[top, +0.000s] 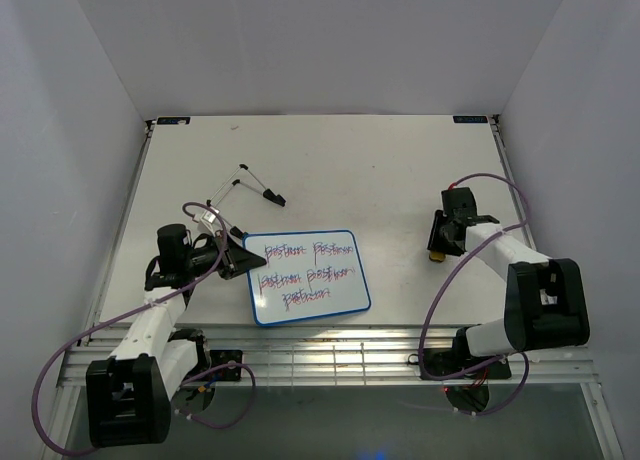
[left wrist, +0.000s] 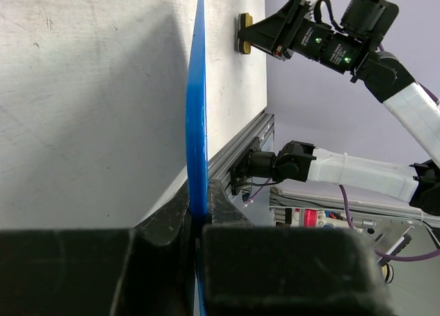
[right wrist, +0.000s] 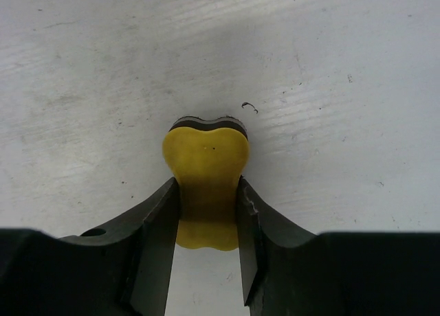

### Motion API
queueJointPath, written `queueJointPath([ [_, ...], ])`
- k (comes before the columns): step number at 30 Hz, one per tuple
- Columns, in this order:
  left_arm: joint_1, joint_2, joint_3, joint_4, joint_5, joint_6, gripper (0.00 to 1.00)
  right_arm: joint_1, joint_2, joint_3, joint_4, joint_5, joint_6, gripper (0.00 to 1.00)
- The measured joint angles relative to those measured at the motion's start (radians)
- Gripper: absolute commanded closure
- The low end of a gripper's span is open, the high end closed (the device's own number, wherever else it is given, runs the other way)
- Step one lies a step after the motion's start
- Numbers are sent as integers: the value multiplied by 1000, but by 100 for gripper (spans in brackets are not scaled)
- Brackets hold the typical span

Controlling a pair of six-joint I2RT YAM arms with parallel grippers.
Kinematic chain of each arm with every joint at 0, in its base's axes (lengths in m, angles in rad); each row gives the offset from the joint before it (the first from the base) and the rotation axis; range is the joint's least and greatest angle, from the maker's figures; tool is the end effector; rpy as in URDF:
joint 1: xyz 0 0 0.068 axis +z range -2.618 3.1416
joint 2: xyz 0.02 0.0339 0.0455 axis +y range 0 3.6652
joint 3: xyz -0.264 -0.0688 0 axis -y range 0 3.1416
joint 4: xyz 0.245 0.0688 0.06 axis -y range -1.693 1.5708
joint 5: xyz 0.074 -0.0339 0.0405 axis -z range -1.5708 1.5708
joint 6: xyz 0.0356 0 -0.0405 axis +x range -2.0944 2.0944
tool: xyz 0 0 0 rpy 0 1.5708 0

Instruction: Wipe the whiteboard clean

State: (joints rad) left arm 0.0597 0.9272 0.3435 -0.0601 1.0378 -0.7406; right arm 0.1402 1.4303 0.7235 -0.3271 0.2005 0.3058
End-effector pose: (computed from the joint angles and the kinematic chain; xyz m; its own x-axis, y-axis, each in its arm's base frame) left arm 0.1743 -0.0203 0.1845 -0.8857 -0.3964 -0.2415 0.0809 0.3805 -0.9212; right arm 0.2624 0.0299 0.1679 -0.8223 0.1819 -0.5393 0.2218 0.9751 -0.0092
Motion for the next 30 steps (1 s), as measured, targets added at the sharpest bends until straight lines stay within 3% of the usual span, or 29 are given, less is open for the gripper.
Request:
queueJointPath([
  [6, -18, 0, 0, 0, -4, 0, 100, 58, -160, -2, 5, -86, -21, 69],
  [14, -39, 8, 10, -3, -5, 7, 100, 516, -277, 1, 164, -330, -30, 72],
  [21, -87, -16, 21, -14, -7, 23, 100, 772, -117, 171, 225, -371, -40, 73],
  [30, -97, -42, 25, -23, -8, 35, 100, 906, 110, 382, 240, -327, -49, 73],
])
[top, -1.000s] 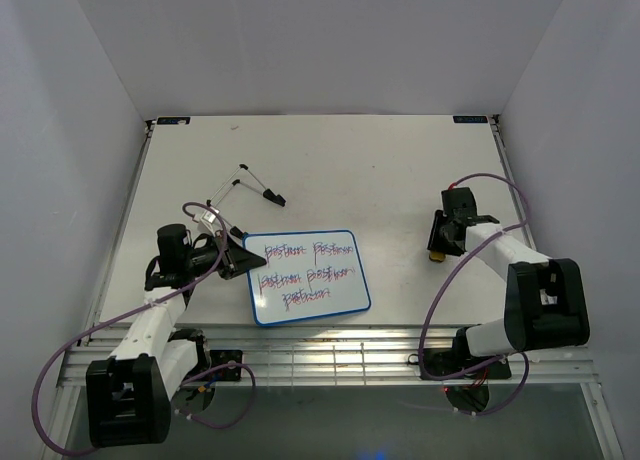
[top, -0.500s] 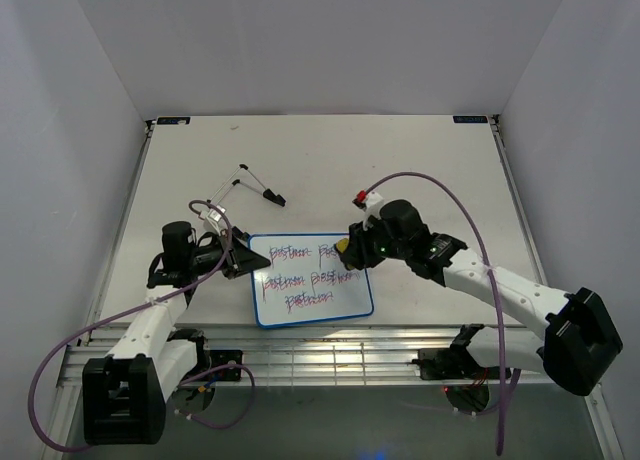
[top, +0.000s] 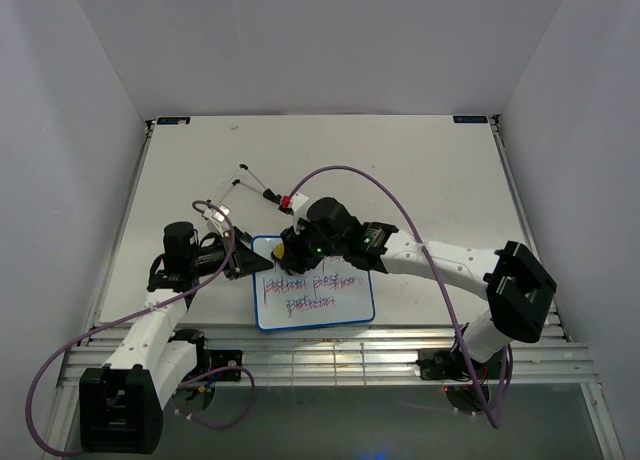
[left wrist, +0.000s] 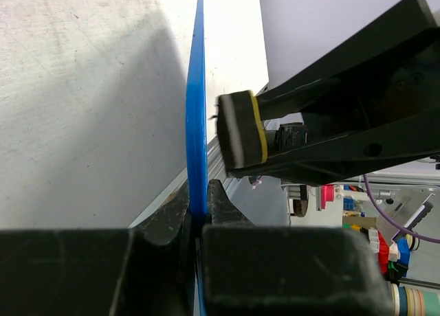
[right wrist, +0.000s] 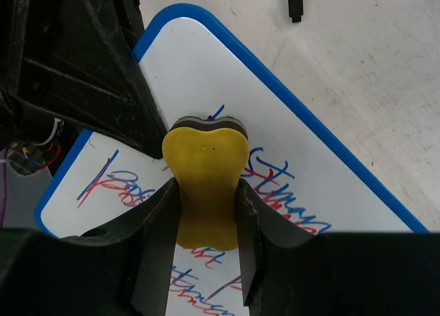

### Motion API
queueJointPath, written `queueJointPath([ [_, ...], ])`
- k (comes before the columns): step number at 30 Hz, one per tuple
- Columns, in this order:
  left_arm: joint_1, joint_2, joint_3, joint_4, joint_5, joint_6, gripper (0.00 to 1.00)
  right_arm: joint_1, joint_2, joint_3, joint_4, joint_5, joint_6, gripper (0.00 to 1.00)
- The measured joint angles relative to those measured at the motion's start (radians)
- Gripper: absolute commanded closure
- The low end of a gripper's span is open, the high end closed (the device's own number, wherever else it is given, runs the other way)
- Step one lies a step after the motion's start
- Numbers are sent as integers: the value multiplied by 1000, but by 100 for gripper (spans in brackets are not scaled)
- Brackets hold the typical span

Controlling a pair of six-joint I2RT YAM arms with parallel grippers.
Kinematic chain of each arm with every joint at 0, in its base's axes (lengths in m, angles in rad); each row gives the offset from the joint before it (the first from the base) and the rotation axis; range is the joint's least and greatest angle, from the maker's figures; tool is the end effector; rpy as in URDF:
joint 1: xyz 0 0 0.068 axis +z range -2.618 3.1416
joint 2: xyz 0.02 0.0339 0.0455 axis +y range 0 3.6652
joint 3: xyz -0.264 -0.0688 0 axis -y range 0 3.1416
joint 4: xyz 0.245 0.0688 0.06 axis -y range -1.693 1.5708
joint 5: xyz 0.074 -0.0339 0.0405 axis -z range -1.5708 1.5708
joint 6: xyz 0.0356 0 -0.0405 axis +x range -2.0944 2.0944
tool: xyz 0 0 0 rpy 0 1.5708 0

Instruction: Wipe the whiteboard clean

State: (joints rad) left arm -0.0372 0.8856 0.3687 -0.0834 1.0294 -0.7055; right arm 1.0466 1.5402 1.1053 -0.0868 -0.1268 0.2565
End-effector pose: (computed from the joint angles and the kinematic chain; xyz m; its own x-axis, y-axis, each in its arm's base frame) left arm 0.1705 -0.0369 0.1968 -0.9004 -0.3009 -0.3143 0.1865 0.3856 -0.9036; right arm 0.1734 0.3089 0.2741 -0.4731 -0.3154 -0.8226 -0.8205 0.4979 0.2809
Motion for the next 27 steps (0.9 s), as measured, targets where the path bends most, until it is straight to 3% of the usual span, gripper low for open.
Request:
queueJointPath([
  [15, -1, -7, 0, -34, -32, -19, 100, 67, 123, 121, -20, 156, 8, 74],
  [27, -1, -13, 0, -49, -58, -21, 100, 82, 150, 168, -96, 253, 110, 74],
])
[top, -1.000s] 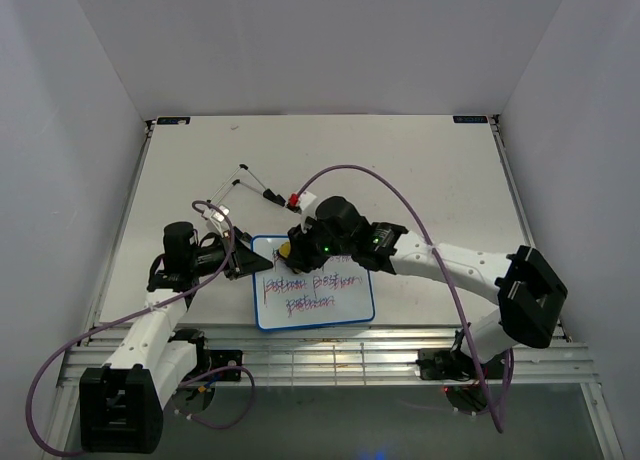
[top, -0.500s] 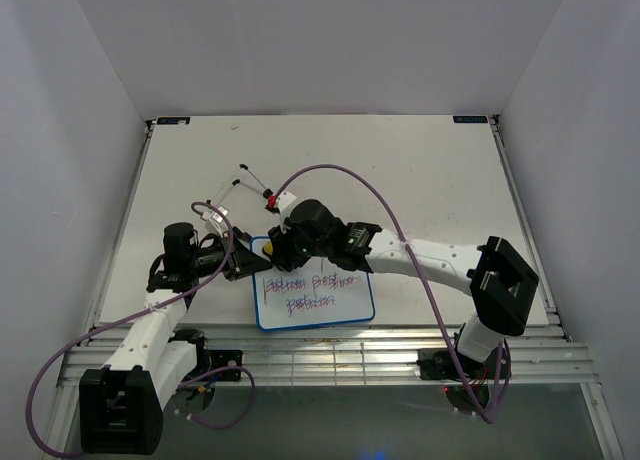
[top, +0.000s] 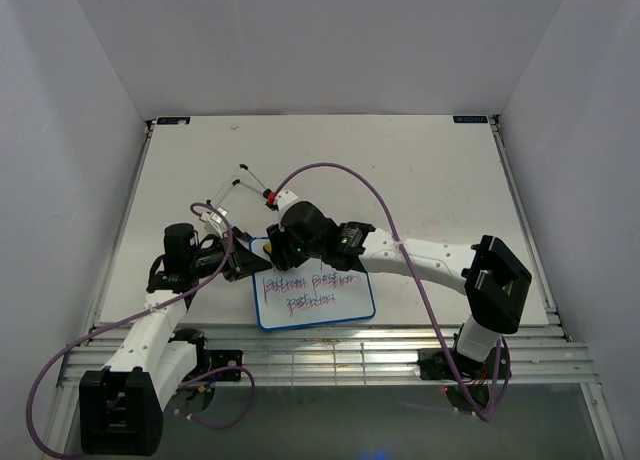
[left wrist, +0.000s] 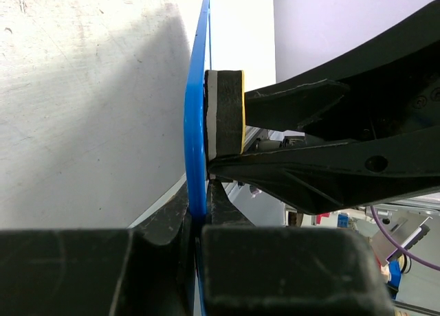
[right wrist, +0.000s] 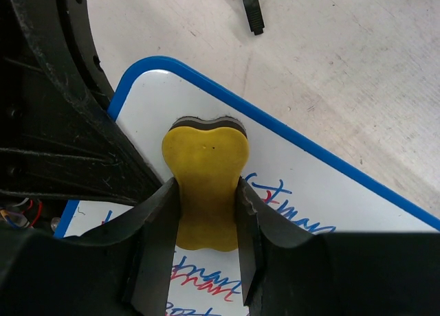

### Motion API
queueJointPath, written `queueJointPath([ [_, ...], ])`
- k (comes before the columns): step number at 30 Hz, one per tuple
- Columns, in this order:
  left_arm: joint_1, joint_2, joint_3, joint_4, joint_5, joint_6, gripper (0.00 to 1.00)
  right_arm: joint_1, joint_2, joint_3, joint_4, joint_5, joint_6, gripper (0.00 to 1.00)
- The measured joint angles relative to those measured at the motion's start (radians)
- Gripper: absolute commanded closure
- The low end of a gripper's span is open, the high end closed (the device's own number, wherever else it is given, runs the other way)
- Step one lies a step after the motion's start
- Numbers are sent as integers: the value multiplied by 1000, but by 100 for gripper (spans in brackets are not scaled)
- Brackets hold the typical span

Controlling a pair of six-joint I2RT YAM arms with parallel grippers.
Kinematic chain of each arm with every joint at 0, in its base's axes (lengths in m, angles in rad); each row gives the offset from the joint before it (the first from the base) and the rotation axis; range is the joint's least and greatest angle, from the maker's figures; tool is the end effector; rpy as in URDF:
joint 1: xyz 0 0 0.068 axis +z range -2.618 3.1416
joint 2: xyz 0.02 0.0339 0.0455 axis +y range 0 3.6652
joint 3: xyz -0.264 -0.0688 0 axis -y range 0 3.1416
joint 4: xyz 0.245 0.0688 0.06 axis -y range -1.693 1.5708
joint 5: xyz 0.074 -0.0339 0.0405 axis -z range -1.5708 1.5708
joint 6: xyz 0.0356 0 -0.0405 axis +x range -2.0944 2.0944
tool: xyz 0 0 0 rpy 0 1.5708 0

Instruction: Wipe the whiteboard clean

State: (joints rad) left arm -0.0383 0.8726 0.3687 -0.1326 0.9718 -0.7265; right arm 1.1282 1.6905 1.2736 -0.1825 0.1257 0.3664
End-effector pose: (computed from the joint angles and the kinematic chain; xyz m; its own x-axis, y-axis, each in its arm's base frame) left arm 0.1682 -0.0359 0.1941 -0.8992 -0.3403 -0.2750 0.1177 0.4173 -0.9011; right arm 0.1711 0.3506 0.2696 -0.5309 -0.2902 -0.7962 -0.7091 0.6667 0.2298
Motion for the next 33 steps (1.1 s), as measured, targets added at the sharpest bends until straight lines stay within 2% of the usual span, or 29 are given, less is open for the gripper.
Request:
queueJointPath([
  [5, 0, -2, 0, -10, -7, -3, 100, -14, -6, -23, 6, 2, 29, 75],
  [15, 2, -2, 0, -50, -22, -48, 100, -149, -48, -165, 1, 7, 47, 75],
  [20, 2, -2, 0, -70, -21, -63, 100, -172, -59, -205, -2, -7, 45, 76],
  [26, 2, -2, 0, -77, -14, -62, 100, -175, -58, -192, -10, -96, 23, 78],
  [33, 2, -17, 0, -69, -2, -41, 100, -125, 13, -18, -113, -195, -17, 81],
])
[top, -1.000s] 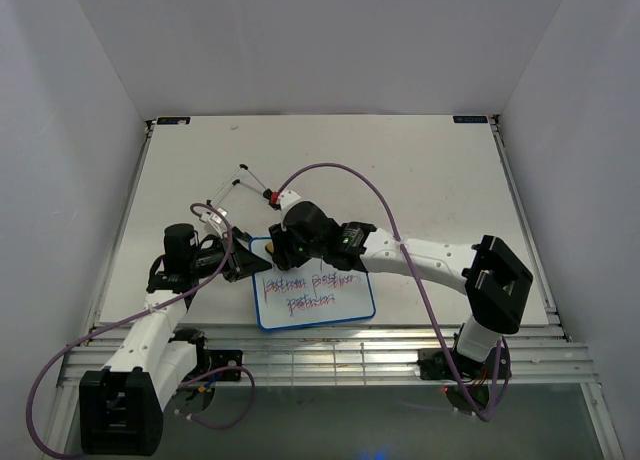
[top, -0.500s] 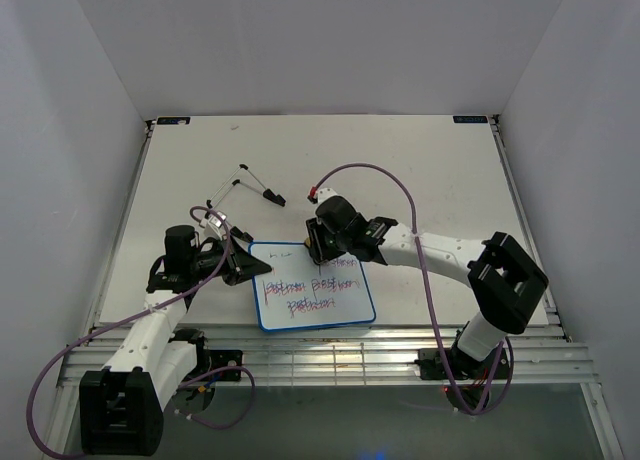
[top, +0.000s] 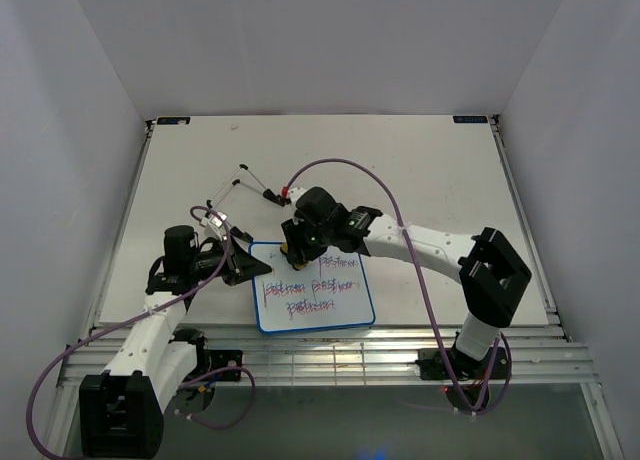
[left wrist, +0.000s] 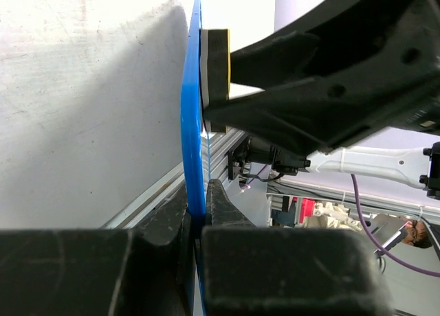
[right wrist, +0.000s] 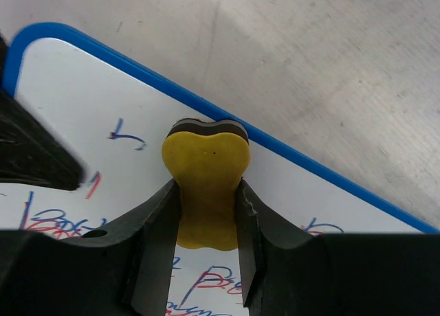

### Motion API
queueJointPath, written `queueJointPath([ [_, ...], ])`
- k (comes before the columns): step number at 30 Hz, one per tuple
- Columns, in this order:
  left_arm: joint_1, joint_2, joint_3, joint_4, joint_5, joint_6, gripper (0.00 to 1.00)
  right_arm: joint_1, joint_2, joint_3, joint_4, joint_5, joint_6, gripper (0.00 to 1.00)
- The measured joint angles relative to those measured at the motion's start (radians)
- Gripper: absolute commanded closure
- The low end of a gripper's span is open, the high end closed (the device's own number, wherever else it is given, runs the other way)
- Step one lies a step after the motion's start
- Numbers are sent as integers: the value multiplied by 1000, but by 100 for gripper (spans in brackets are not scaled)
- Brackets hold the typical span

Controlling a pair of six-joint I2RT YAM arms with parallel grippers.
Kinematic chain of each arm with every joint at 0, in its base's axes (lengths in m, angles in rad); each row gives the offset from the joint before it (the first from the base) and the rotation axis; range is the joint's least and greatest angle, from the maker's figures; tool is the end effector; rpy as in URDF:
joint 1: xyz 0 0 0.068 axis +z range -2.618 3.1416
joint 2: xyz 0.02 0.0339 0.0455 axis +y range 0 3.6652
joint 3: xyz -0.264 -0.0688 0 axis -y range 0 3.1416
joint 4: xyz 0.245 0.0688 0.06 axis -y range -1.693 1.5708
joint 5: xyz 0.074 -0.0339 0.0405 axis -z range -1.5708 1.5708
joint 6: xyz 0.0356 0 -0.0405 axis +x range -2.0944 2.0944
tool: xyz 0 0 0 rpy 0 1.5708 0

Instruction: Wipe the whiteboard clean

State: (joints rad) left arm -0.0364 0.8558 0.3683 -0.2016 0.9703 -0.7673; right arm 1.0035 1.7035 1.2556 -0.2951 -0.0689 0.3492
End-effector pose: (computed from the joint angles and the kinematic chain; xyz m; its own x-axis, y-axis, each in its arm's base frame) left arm 0.1629 -0.0353 0.1913 -0.9134 -0.3593 -0.1914 0.0317 0.4058 -0.9134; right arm 0.2034 0.3238 0.2491 -0.6388 -0.3673 -0.6761 -0.6918 0.6588 0.2957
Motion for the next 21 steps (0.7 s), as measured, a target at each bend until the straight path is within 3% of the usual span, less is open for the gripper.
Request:
queueJointPath([
  [10, 0, -64, 2, 40, 18, 46, 100, 101, 80, 257, -161, 14, -47, 83],
  [15, -2, -88, 2, 67, 14, 55, 100, 103, 69, 264, -170, 37, -50, 83],
  [21, -3, -99, 2, 98, 8, 63, 100, 91, 3, 162, -140, 75, -16, 85],
])
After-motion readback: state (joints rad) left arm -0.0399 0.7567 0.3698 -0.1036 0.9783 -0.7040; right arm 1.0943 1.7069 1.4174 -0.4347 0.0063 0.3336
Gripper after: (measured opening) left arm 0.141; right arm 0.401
